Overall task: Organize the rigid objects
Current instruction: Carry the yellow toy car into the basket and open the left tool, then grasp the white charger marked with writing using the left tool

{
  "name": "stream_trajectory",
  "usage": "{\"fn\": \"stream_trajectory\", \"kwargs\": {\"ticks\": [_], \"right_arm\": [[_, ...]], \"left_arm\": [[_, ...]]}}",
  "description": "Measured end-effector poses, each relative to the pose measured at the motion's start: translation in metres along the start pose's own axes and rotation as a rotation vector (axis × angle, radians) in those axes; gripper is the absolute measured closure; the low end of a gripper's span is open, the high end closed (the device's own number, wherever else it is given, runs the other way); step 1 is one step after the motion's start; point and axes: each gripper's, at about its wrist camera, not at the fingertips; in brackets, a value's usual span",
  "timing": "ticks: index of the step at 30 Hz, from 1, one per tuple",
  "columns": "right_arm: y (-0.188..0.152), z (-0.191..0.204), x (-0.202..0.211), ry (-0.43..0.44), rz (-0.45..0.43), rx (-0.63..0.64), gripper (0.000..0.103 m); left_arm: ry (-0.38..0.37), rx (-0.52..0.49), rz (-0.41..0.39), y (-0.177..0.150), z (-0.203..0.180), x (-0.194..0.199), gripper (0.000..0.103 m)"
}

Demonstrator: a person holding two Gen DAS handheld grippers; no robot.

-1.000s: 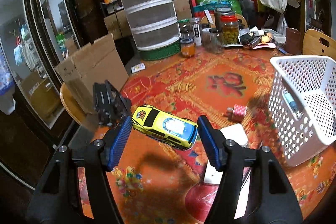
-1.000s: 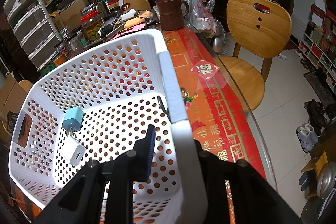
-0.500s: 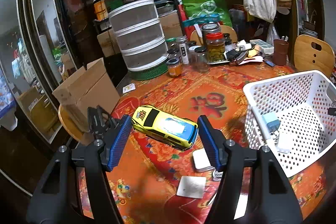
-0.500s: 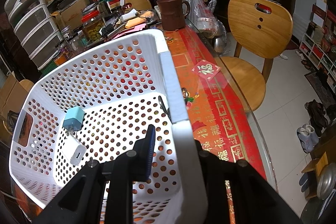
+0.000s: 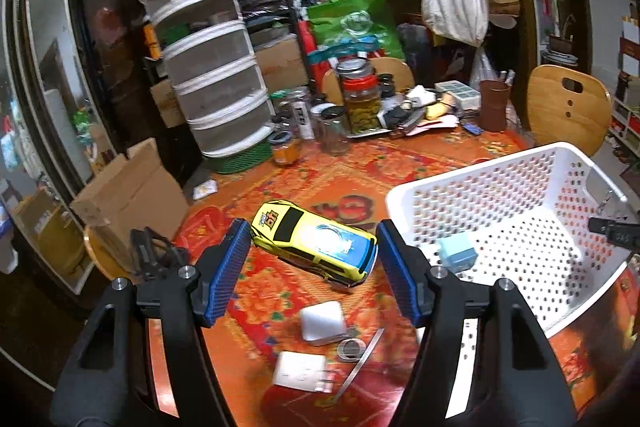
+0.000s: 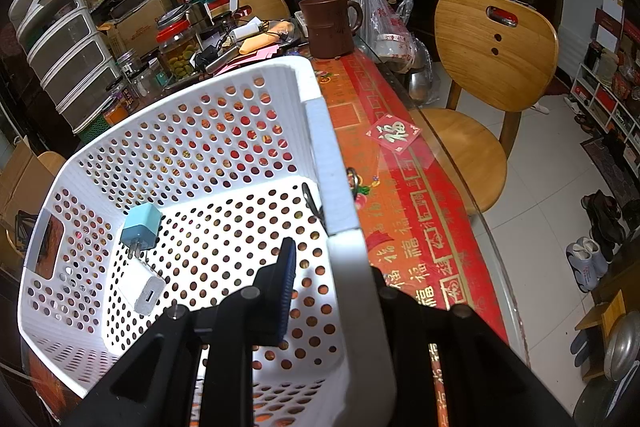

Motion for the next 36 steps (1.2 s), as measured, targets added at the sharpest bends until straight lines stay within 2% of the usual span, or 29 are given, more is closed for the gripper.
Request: {"fn": "stream_trajectory", "kwargs": {"ticks": [3, 8, 13, 17, 18, 19, 20, 21, 25, 26, 28, 29, 32, 34, 36], "right_arm": [[0.0, 0.0, 0.0, 0.0, 0.001, 0.001, 0.081], [0.0, 0.0, 0.0, 0.0, 0.001, 0.0, 0.081], [0.0, 0.0, 0.0, 0.0, 0.001, 0.001, 0.081], [0.0, 0.0, 0.0, 0.0, 0.0, 0.001, 0.081], [0.0, 0.0, 0.0, 0.001, 0.0, 0.001, 0.081], [0.0, 0.0, 0.0, 0.002, 0.0, 0.0, 0.081], [0.0, 0.0, 0.0, 0.002, -0.001, -0.002, 0.081], [0.0, 0.0, 0.0, 0.001, -0.001, -0.002, 0.081], [0.0, 0.002, 0.001, 0.003, -0.001, -0.003, 0.08], [0.0, 0.002, 0.0, 0.004, -0.001, -0.002, 0.08], [0.0, 0.002, 0.0, 0.003, -0.003, -0.003, 0.08], [0.0, 0.003, 0.0, 0.004, -0.002, -0.003, 0.08], [0.0, 0.002, 0.0, 0.004, -0.002, -0.003, 0.08], [0.0, 0.002, 0.0, 0.004, -0.003, -0.003, 0.08], [0.0, 0.003, 0.0, 0.003, -0.003, -0.004, 0.08]], "left_arm": [[-0.047, -0.005, 0.037, -0.001, -0.018, -0.008, 0.04], [-0.135, -0.074, 0.129, -0.014, -0.068, -0.028, 0.04], [-0.14, -0.143, 0.198, -0.031, -0.106, -0.052, 0.04], [-0.157, -0.145, 0.252, -0.041, -0.114, -0.069, 0.039], [-0.164, -0.147, 0.256, -0.041, -0.113, -0.071, 0.037], [-0.171, -0.153, 0.252, -0.042, -0.112, -0.071, 0.026], [-0.167, -0.151, 0.24, -0.041, -0.108, -0.071, 0.012], [-0.164, -0.135, 0.221, -0.039, -0.1, -0.067, 0.009], [-0.208, -0.02, 0.171, -0.029, -0.048, -0.038, 0.006], [-0.202, 0.001, 0.154, -0.028, -0.032, -0.03, 0.001], [-0.161, 0.055, 0.116, -0.029, 0.007, -0.018, 0.001], [-0.117, 0.087, 0.11, -0.035, 0.032, -0.017, 0.001], [-0.024, 0.145, 0.159, -0.059, 0.086, -0.037, 0.001], [0.011, 0.176, 0.219, -0.079, 0.109, -0.056, 0.001], [0.015, 0.194, 0.283, -0.102, 0.123, -0.077, 0.001]]}}
Point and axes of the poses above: each gripper's, at about its wrist camera, not at the fingertips, and x roughly against the way its jaws point, z to its left, y to its top, and after that the axes turned 12 degrees about x, right-handed
